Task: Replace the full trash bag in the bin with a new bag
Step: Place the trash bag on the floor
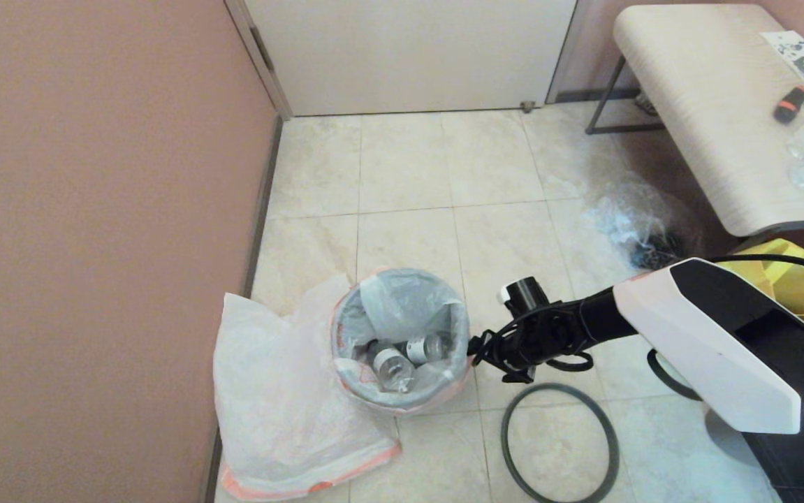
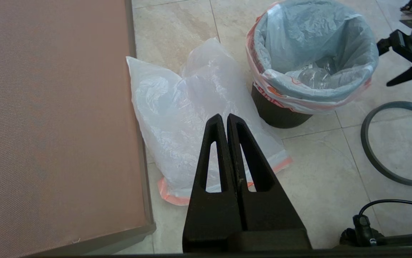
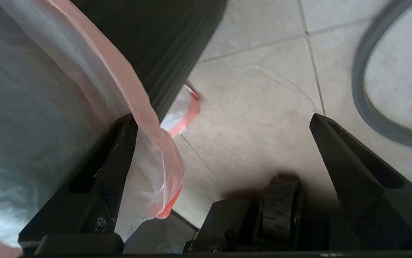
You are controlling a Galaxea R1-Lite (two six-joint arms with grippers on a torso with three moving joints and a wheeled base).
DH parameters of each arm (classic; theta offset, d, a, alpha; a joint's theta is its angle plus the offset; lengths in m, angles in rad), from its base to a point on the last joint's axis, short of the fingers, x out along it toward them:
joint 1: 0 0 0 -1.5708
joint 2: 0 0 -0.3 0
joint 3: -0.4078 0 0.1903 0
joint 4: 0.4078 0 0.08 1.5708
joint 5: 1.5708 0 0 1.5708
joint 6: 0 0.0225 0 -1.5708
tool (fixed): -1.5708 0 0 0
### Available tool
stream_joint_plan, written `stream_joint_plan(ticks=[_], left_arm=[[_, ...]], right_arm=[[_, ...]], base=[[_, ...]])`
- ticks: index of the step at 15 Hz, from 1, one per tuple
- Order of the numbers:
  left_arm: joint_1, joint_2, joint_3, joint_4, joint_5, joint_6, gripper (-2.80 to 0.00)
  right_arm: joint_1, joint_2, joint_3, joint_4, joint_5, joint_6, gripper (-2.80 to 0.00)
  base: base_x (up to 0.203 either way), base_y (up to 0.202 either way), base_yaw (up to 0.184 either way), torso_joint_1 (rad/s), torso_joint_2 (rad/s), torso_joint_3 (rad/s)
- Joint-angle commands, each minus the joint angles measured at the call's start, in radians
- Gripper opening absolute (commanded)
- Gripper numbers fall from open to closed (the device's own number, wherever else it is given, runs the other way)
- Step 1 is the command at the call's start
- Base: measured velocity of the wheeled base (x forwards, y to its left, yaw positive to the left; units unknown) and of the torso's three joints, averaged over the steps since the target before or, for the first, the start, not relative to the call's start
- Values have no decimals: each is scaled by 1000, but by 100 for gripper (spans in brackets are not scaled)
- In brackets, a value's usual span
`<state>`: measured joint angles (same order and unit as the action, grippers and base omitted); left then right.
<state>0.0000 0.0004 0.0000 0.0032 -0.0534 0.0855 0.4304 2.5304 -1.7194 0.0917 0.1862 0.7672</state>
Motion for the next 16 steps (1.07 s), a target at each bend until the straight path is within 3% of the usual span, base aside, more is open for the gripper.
stream_joint_plan(ticks=[1, 5, 10, 14, 16], left_arm=[[0, 0, 0, 0, 0, 0, -280], [0, 0, 0, 0, 0, 0, -280], [0, 0, 0, 0, 0, 0, -280], [0, 0, 0, 0, 0, 0, -280], [0, 0, 0, 0, 0, 0, -280]], right_arm=[[2, 29, -40, 5, 1, -8, 0], [4, 53, -81, 8, -3, -12, 0], [9, 77, -84, 3, -99, -59, 0], [10, 89, -108, 8, -114, -65, 0], [18, 119, -145, 25, -201, -79, 0]], base=[[0, 0, 0, 0, 0, 0], [0, 0, 0, 0, 0, 0], [0, 0, 0, 0, 0, 0], [0, 0, 0, 0, 0, 0], [0, 0, 0, 0, 0, 0]])
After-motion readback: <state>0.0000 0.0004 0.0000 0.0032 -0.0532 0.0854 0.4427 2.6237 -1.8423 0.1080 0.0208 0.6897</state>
